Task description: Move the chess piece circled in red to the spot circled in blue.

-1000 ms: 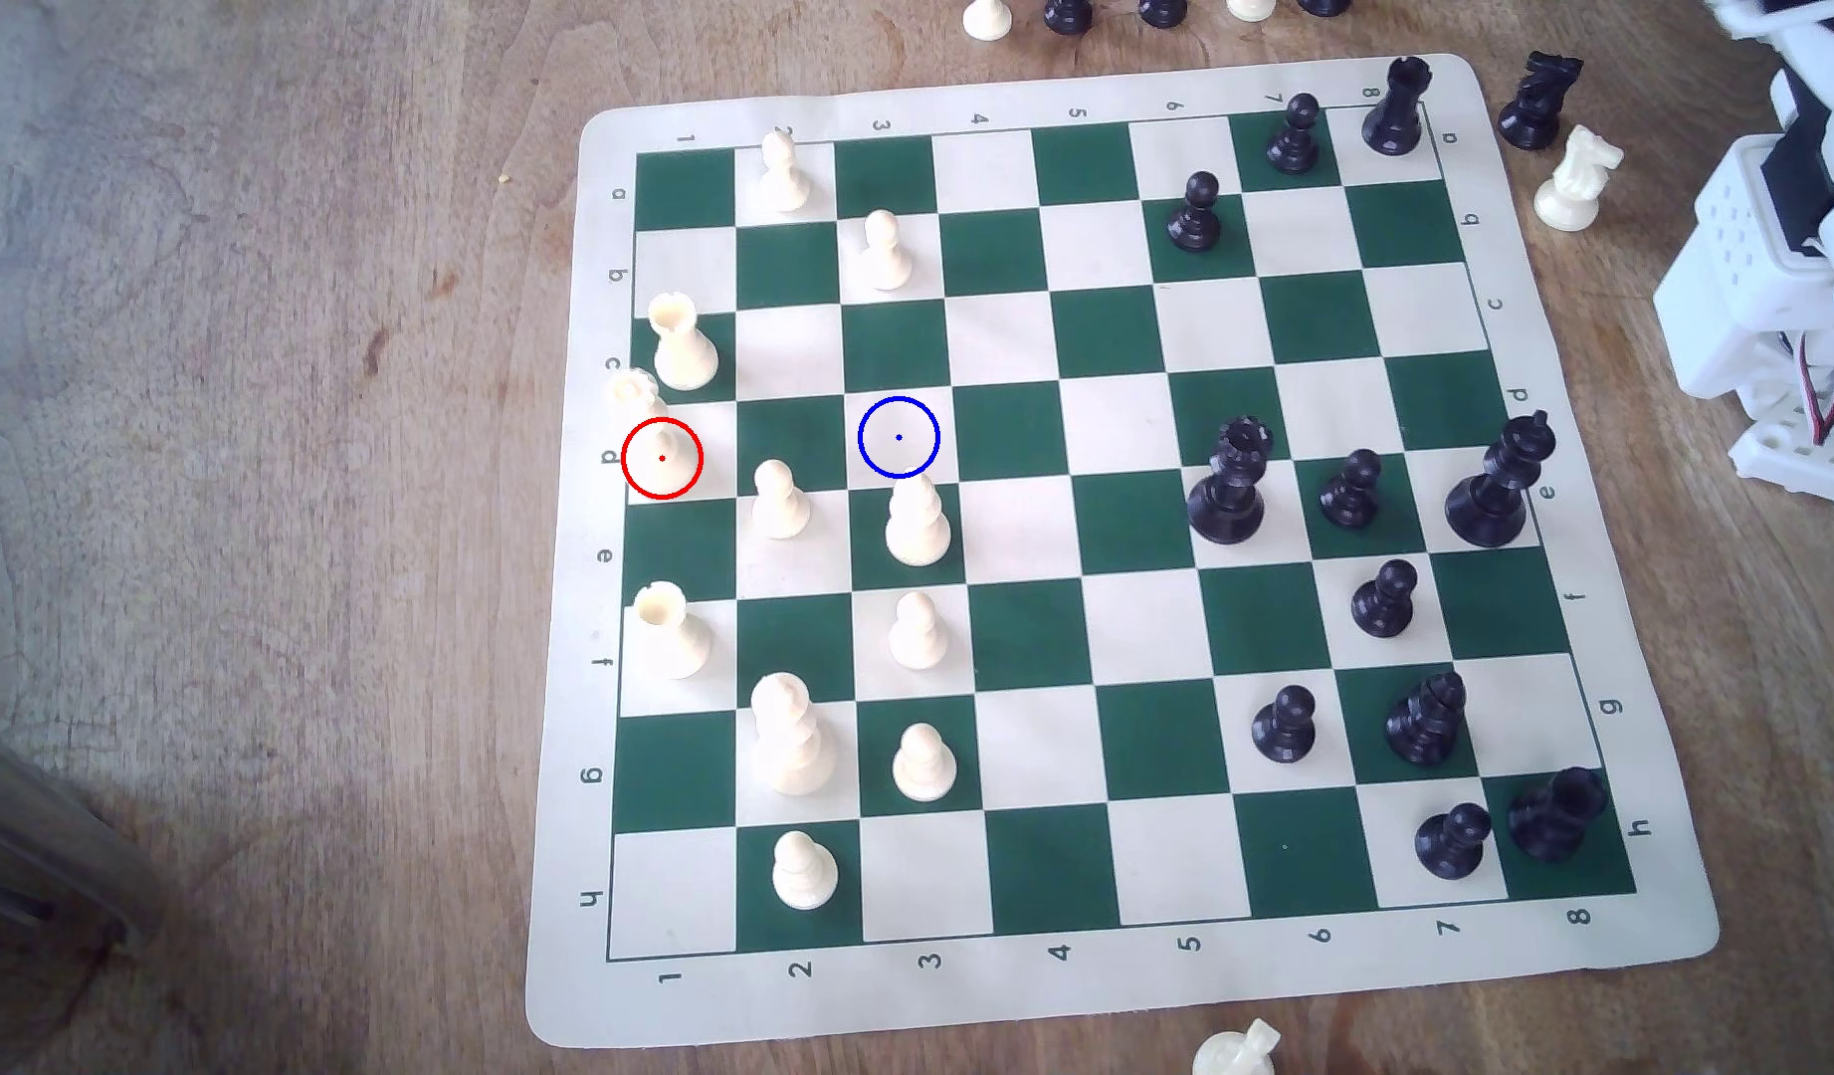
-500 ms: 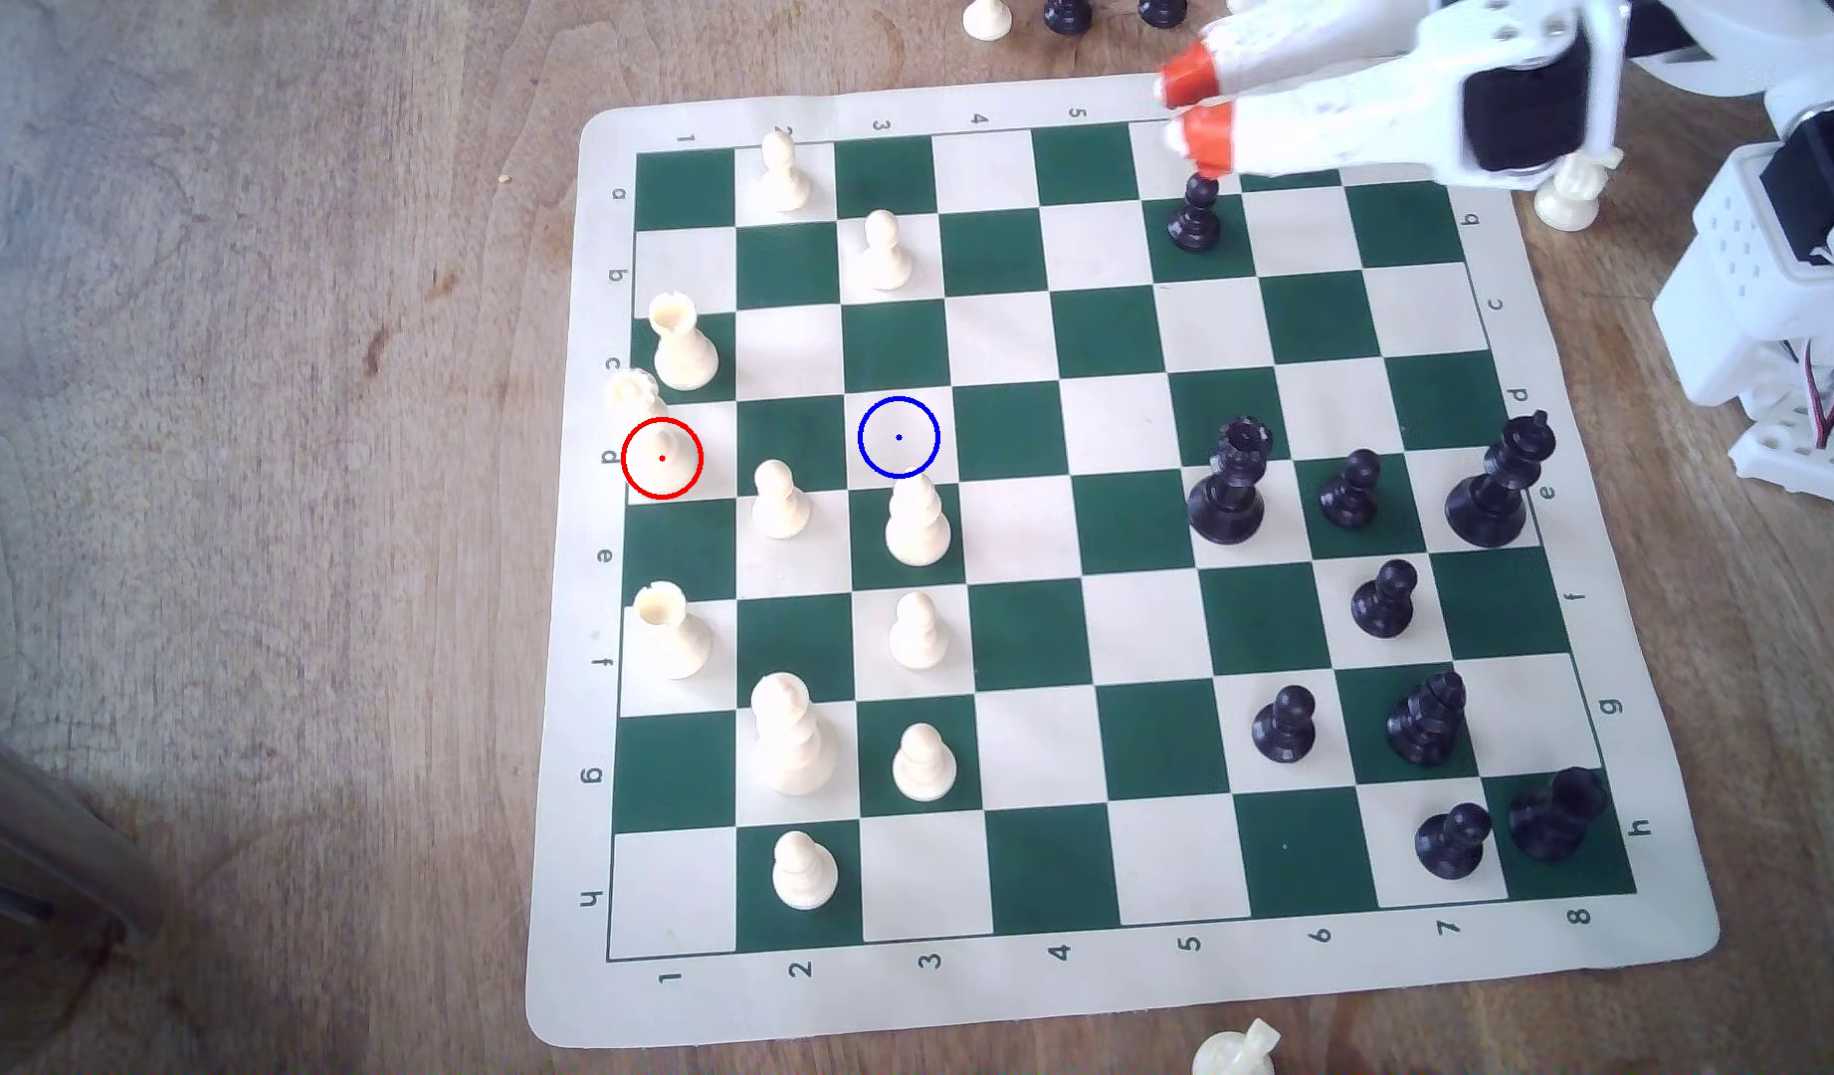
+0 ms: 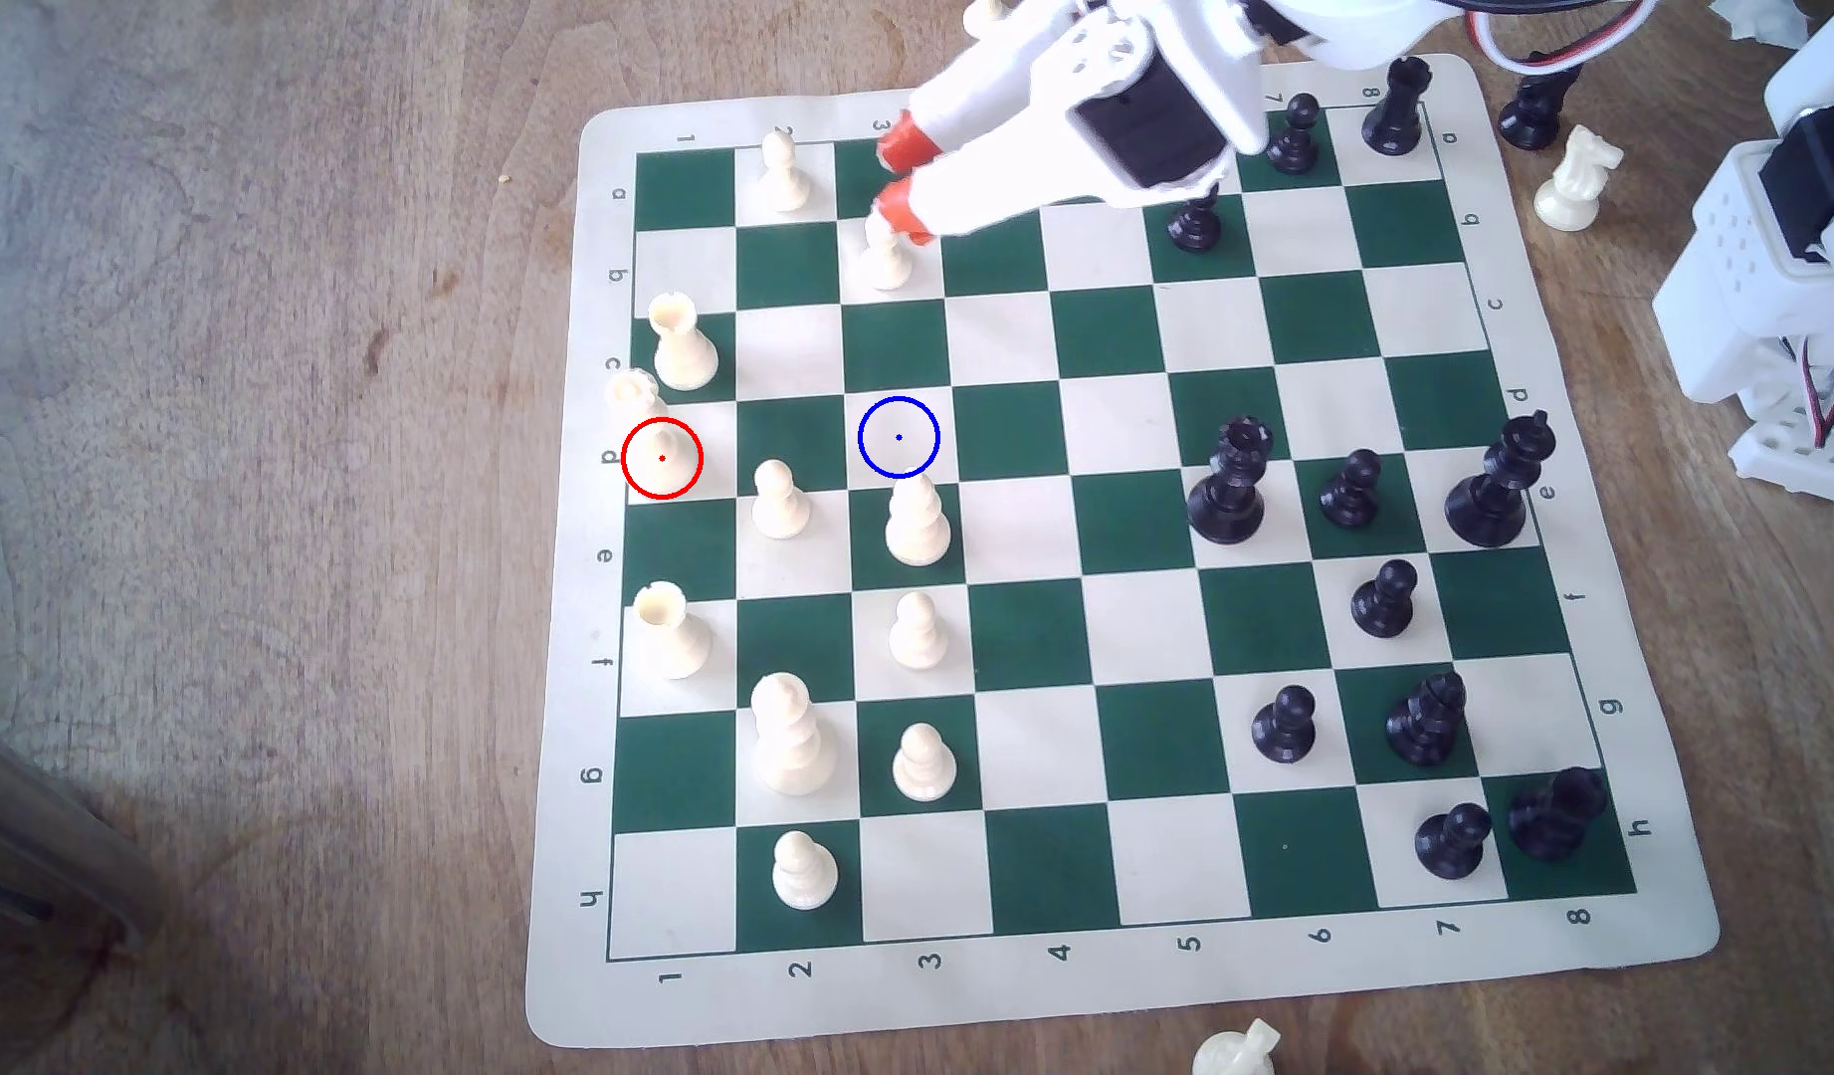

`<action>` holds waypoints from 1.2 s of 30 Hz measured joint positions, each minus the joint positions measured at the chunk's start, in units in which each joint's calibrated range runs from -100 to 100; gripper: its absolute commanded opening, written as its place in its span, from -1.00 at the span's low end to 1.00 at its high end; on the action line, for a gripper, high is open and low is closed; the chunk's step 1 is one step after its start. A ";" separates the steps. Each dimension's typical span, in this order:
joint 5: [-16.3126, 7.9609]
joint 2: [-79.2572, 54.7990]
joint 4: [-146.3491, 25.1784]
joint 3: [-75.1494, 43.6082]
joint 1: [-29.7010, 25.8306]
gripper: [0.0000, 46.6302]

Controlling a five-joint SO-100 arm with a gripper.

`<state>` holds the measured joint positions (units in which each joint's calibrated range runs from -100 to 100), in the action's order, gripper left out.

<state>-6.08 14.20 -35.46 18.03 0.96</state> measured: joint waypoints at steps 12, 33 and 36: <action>-1.17 -29.74 2.39 -26.84 1.18 -0.28; -1.56 -47.67 5.90 -42.02 -0.66 -0.24; -1.56 -48.93 6.61 -42.57 -0.07 -0.24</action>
<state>-7.64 -34.73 -28.84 -24.54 0.88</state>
